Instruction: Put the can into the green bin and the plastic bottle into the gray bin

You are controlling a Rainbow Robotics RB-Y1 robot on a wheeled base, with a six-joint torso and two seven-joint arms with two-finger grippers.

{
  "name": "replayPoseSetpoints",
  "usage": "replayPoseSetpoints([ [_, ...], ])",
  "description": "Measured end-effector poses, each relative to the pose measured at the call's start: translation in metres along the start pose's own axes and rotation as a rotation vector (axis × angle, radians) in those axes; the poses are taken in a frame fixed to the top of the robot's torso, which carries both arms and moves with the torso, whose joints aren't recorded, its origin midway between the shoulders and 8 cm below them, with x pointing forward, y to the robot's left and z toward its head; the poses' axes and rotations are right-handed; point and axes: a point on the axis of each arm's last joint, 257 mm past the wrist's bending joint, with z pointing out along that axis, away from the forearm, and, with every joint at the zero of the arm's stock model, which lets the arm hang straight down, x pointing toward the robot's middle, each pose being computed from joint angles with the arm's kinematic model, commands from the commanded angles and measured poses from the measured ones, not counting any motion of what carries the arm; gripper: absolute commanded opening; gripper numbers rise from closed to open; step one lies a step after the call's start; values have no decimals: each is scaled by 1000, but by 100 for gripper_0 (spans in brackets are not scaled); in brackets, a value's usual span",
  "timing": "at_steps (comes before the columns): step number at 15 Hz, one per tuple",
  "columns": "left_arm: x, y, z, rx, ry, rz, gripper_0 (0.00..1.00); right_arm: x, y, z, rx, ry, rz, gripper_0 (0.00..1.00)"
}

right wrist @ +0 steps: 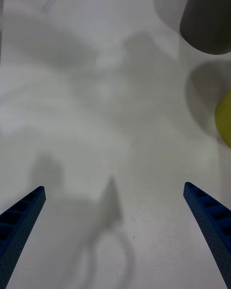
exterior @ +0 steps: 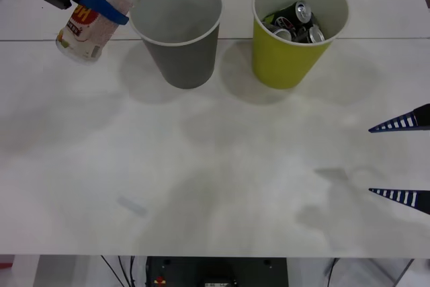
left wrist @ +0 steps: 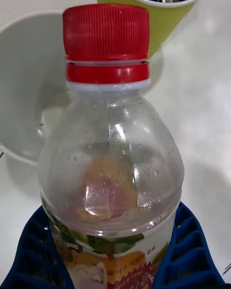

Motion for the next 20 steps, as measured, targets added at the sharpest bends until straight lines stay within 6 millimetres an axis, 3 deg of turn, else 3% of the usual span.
replayPoseSetpoints([
  [7, -76, 21, 22, -39, -32, -21, 0, 0, 0, 0, 0, 0, 0, 100],
  [11, -109, 24, 52, -73, -38, -33, 0, 0, 0, 0, 0, 0, 0, 100],
  [13, -122, 21, 69, -80, -39, -46, 0, 0, 0, 0, 0, 0, 0, 100],
  [17, -127, 20, 86, -87, -35, -54, 4, 0, 0, 0, 0, 0, 0, 100],
  [19, -127, 20, 86, -88, -35, -55, 21, 0, 0, 0, 0, 0, 0, 100],
  [20, -127, 21, 85, -90, -35, -56, 64, 0, 0, 0, 0, 0, 0, 100],
])
